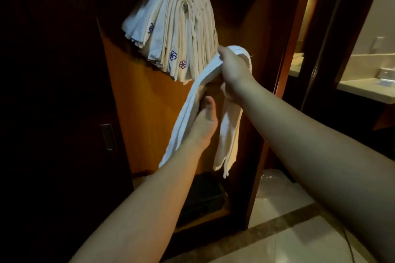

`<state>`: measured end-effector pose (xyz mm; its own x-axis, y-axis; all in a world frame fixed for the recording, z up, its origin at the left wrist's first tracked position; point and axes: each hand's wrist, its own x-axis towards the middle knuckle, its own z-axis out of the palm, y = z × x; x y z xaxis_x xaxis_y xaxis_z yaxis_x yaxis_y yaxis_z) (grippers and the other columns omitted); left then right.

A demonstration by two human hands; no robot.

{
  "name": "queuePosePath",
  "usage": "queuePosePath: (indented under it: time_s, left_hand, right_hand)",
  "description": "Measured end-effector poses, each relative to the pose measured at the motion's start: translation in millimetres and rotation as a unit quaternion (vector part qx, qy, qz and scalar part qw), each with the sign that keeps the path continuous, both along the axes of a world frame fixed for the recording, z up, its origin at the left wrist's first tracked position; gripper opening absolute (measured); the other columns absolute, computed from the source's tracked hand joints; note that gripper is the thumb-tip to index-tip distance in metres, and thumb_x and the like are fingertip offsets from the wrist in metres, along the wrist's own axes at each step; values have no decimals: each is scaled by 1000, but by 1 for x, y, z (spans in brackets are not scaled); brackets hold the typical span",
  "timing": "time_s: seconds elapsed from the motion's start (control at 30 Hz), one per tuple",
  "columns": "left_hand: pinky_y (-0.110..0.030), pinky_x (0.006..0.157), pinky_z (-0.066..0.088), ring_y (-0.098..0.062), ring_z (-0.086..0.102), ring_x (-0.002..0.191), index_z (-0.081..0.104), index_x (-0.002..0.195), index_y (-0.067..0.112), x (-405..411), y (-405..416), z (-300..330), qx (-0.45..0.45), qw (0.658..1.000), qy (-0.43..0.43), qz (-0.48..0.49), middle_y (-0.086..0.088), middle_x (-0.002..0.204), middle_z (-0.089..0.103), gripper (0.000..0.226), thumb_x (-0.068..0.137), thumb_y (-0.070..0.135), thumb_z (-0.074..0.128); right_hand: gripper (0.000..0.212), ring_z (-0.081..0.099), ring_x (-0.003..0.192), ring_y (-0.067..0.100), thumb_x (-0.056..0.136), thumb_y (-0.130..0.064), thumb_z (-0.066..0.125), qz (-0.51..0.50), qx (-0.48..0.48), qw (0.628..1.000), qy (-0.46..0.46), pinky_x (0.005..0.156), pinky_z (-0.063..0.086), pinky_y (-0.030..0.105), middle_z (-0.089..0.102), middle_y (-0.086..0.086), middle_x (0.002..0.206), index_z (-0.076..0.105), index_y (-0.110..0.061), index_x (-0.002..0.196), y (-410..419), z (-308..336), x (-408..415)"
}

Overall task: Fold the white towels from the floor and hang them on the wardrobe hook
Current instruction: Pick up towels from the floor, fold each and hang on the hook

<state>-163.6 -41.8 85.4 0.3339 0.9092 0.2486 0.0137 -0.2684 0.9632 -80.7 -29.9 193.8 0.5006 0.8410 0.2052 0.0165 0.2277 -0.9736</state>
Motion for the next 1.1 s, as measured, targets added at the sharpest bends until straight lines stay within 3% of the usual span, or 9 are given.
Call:
queuePosePath:
  time_s: [0.13, 0.2, 0.3, 0.43, 0.57, 0.7, 0.77, 0.87, 1.1]
  left_hand:
    - [-23, 61, 43, 0, 59, 57, 51, 77, 46, -9, 35, 10, -54, 997, -49, 32, 21, 60, 60, 92, 24, 113, 17]
    - [-23, 86, 43, 8, 62, 80, 60, 90, 50, -14, 49, 19, -54, 990, -124, 28, 27, 78, 68, 73, 53, 105, 31]
    - [-39, 111, 37, -15, 56, 124, 62, 129, 36, -20, 83, 33, -75, 973, -216, 3, 5, 127, 68, 64, 84, 78, 47]
    - [-42, 95, 50, -17, 68, 105, 76, 99, 32, -30, 138, 65, -68, 977, -191, 63, 5, 97, 77, 33, 93, 54, 51]
    - [-31, 88, 50, 5, 68, 91, 69, 104, 33, -38, 185, 105, 48, 989, -131, 54, 19, 93, 75, 31, 98, 51, 46]
    - [-38, 95, 53, -11, 68, 104, 65, 125, 31, -47, 225, 146, 95, 991, -83, 42, 5, 111, 74, 52, 89, 65, 49]
    - [-27, 82, 51, -6, 66, 96, 63, 129, 27, -50, 248, 172, 112, 990, -66, 56, 4, 110, 72, 53, 94, 64, 46]
    - [-36, 104, 40, -21, 57, 121, 58, 134, 26, -51, 282, 213, 124, 989, -32, 68, -4, 130, 65, 58, 96, 66, 40]
    - [-38, 115, 35, -21, 60, 124, 67, 127, 19, -49, 337, 301, 173, 984, 42, 8, -12, 124, 68, 81, 83, 81, 38]
  right_hand:
    - [53, 59, 95, 14, 99, -56, 45, -62, -34, 978, -197, 90, 45, 31, 65, -4, 100, 68, -11, 114, 14, -9, 31]
    - [70, 60, 94, 14, 97, -68, 37, -80, -69, 954, -280, 80, 41, 27, 67, -3, 101, 67, -10, 123, 24, -14, 46]
    - [83, 57, 108, 24, 90, -80, 32, -101, -127, 929, -334, 88, 38, 34, 62, 9, 128, 61, -15, 132, 46, -13, 59]
    - [78, 54, 113, 24, 83, -86, 40, -88, -124, 937, -316, 94, 38, 36, 56, 7, 130, 55, -25, 130, 81, -2, 67]
    - [72, 58, 84, 15, 72, -93, 42, -119, -87, 950, -276, 77, 45, 35, 60, -2, 93, 63, -27, 93, 114, 20, 74]
    - [55, 61, 92, 14, 71, -92, 42, -131, -14, 952, -277, 83, 46, 36, 55, -15, 88, 55, -39, 78, 150, 48, 75]
    - [57, 60, 107, 18, 70, -93, 43, -106, -3, 952, -288, 99, 45, 40, 60, -12, 99, 56, -39, 81, 167, 67, 75]
    - [67, 55, 123, 19, 64, -96, 39, -65, 31, 943, -326, 114, 38, 47, 62, 0, 132, 62, -42, 97, 190, 100, 81]
    - [56, 48, 137, 17, 89, -78, 40, 26, 125, 933, -337, 122, 24, 41, 60, -7, 134, 62, -37, 120, 252, 178, 108]
